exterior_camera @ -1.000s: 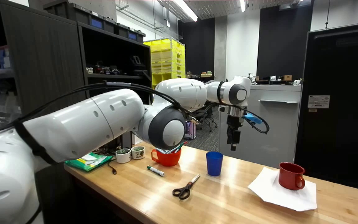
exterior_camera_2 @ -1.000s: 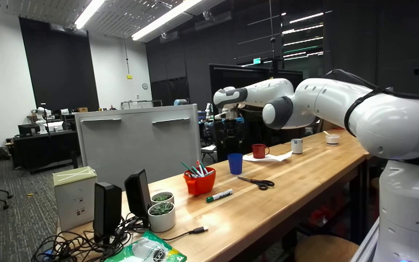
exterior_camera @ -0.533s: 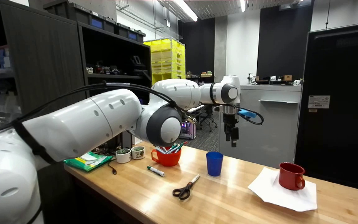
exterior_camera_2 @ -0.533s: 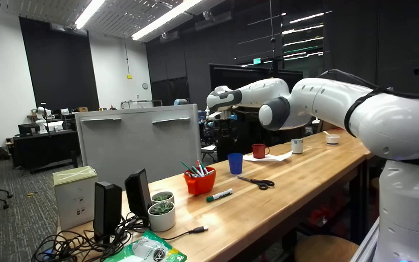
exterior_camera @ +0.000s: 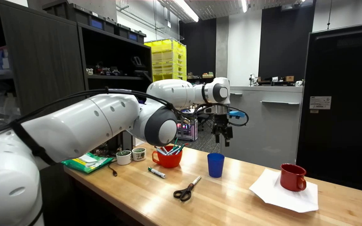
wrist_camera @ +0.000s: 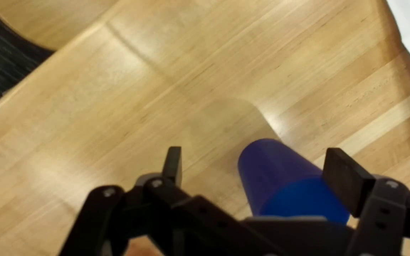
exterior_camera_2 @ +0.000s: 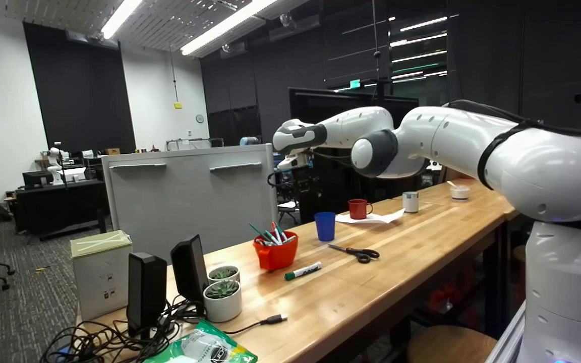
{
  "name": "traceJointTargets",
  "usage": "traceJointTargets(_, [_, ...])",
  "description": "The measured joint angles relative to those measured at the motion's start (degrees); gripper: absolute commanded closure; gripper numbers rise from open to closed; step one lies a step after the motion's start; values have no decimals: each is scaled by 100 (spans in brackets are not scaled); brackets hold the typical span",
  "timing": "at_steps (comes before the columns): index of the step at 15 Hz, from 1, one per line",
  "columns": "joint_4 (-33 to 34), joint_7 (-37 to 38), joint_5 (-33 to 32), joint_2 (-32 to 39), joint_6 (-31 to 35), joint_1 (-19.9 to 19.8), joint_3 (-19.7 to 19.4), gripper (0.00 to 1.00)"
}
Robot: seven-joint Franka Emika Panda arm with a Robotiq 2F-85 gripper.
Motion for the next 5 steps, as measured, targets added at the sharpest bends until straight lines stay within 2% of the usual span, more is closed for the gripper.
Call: traceJointTargets(5, [-1126, 72, -2320, -537, -7, 44, 2459, 0])
